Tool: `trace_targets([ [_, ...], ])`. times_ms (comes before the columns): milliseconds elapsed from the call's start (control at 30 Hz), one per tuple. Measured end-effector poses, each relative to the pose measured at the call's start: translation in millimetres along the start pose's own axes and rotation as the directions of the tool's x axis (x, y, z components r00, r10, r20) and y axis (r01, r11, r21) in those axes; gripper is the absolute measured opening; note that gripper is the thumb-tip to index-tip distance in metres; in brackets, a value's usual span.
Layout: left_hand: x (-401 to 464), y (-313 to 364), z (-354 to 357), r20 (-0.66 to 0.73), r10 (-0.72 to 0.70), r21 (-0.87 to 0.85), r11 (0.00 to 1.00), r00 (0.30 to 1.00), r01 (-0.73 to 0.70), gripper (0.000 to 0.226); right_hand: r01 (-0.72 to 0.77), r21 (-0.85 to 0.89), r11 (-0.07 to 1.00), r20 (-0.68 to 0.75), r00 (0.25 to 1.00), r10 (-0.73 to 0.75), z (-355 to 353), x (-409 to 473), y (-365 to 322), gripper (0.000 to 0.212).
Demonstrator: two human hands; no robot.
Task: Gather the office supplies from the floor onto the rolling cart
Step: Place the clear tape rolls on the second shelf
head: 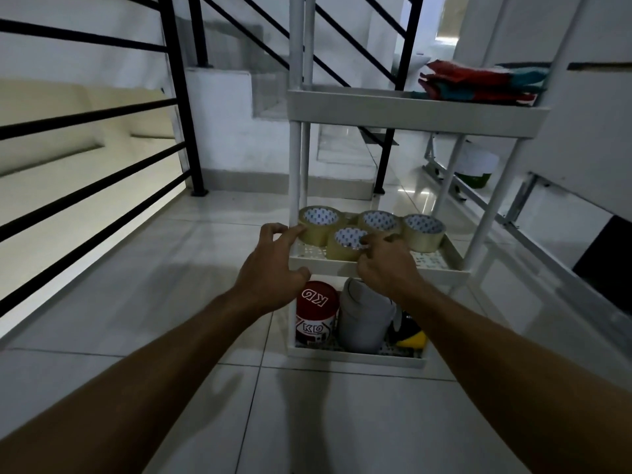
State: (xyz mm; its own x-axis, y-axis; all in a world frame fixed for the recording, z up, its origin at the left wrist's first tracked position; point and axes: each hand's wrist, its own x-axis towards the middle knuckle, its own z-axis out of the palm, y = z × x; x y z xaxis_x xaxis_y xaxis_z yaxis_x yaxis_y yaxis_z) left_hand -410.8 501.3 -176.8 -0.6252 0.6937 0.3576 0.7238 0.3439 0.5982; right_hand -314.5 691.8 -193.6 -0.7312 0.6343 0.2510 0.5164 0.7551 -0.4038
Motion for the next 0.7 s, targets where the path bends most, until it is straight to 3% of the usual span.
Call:
trace_targets([
  [100,-8,-1,-2,0.023,0.02,0.004,1.0,1.0,-0.02,0.074,-0.03,0.05,0.998,-0.027,0.999,0.031,4,-18,0,0.059],
  [233,-31,-9,-14,0.053,0.02,0.021,1.0,0.998,-0.022,0.076,0.084,-0.021,0.996,-0.099,0.991,-0.086,13,-53,-9,0.085],
  [400,-74,-20,-50,0.065,0.048,0.055,0.997,0.997,-0.052,0.079,0.133,0.222,0.966,0.05,0.988,-0.147,6,-106,-45,0.099],
  [533,-124,-19,-94,0.081,0.064,0.067,0.995,0.995,-0.069,0.082,0.143,0.333,0.932,0.12,0.974,-0.192,-7,-164,-86,0.1],
  [700,-192,-29,-139,0.12,0.029,-0.03,0.999,0.992,-0.026,0.084,-0.005,0.437,0.899,0.186,0.979,-0.085,-16,-256,-124,0.084],
])
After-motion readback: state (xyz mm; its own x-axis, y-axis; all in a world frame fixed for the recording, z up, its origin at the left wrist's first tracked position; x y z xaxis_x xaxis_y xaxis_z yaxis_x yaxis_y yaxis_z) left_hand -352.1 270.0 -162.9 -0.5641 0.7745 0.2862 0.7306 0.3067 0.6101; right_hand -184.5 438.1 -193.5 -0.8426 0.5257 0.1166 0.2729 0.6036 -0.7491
